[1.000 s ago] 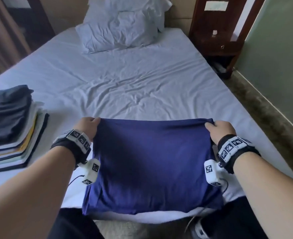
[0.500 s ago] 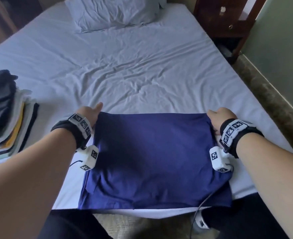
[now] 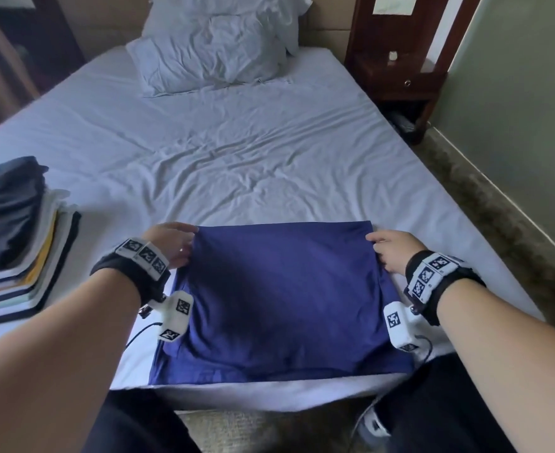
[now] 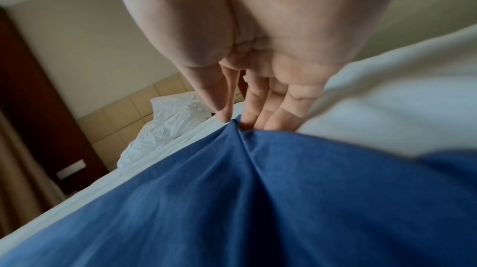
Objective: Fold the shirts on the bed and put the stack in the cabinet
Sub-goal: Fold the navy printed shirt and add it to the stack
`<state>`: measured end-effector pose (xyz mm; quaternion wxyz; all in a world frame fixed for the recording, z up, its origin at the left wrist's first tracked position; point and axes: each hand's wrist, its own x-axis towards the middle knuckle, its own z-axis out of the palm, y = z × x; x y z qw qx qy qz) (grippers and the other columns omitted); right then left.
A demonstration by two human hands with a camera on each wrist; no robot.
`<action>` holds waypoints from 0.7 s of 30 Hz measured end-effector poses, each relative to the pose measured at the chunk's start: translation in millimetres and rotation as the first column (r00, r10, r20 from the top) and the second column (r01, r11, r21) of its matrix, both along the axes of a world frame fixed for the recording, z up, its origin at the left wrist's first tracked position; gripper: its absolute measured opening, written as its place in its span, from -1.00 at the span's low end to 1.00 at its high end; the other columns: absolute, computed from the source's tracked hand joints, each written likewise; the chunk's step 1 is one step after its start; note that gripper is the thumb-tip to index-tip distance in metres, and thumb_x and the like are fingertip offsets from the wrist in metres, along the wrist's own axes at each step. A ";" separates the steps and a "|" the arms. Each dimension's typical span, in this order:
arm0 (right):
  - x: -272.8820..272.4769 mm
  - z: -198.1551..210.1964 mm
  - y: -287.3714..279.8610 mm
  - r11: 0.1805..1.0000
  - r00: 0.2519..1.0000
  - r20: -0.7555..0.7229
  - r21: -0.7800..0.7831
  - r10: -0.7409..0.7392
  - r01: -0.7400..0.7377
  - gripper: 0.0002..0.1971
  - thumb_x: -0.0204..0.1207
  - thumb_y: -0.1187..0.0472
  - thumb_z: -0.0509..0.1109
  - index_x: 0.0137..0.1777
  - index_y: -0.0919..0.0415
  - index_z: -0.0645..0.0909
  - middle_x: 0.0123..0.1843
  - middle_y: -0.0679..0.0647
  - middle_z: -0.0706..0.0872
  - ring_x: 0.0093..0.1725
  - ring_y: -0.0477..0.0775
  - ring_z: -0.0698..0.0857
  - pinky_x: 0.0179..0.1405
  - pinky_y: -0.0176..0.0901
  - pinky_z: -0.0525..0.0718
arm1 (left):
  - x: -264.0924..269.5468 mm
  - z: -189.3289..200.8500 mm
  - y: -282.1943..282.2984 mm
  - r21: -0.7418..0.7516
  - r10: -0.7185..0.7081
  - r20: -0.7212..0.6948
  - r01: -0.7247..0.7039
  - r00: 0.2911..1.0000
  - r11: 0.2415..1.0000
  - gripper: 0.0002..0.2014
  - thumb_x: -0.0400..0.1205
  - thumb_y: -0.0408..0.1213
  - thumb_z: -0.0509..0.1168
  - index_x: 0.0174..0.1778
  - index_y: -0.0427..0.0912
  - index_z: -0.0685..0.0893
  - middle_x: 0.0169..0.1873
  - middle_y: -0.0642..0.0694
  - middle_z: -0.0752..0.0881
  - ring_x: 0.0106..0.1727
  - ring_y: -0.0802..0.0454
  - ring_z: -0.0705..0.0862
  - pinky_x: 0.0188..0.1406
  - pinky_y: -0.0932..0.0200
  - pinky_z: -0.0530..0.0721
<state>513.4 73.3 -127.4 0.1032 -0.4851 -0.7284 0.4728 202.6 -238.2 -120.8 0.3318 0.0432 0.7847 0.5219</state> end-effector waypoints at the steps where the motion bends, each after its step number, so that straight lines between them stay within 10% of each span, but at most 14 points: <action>1: -2.6 0.0 3.2 0.998 0.999 -0.026 -0.046 -0.039 0.038 -0.69 0.65 0.40 0.24 0.18 0.08 0.73 -0.28 0.02 0.67 -0.41 0.00 0.51 -0.49 -0.26 0.47 | -1.5 -1.1 -0.1 0.028 0.045 0.022 -0.045 0.999 0.999 -0.75 0.73 -0.52 0.20 -0.02 -0.12 0.73 -0.35 -0.15 0.61 -0.40 -0.05 0.61 -0.41 0.18 0.65; 15: -42.2 8.1 37.5 0.912 0.934 -0.255 -0.385 -0.250 0.139 -0.80 0.70 0.47 0.22 0.16 0.38 0.67 -0.05 0.25 0.71 -0.14 0.13 0.70 -0.15 -0.06 0.67 | -42.7 -17.4 23.1 0.251 0.308 0.116 -0.328 0.944 0.911 -0.67 0.45 -0.75 0.39 -0.06 -0.25 0.78 0.00 -0.29 0.74 -0.10 -0.25 0.72 0.03 -0.11 0.71; 21: -44.6 -4.4 43.6 0.913 0.917 -0.236 -0.332 -0.322 0.235 -0.73 0.63 0.52 0.24 0.19 0.40 0.72 -0.12 0.26 0.74 -0.25 0.13 0.70 -0.26 -0.09 0.66 | -65.2 -36.4 22.0 0.144 0.276 0.015 -0.275 0.961 0.951 -0.71 0.35 -0.68 0.52 -0.29 -0.17 0.85 -0.35 -0.19 0.74 -0.14 -0.21 0.66 -0.09 -0.02 0.66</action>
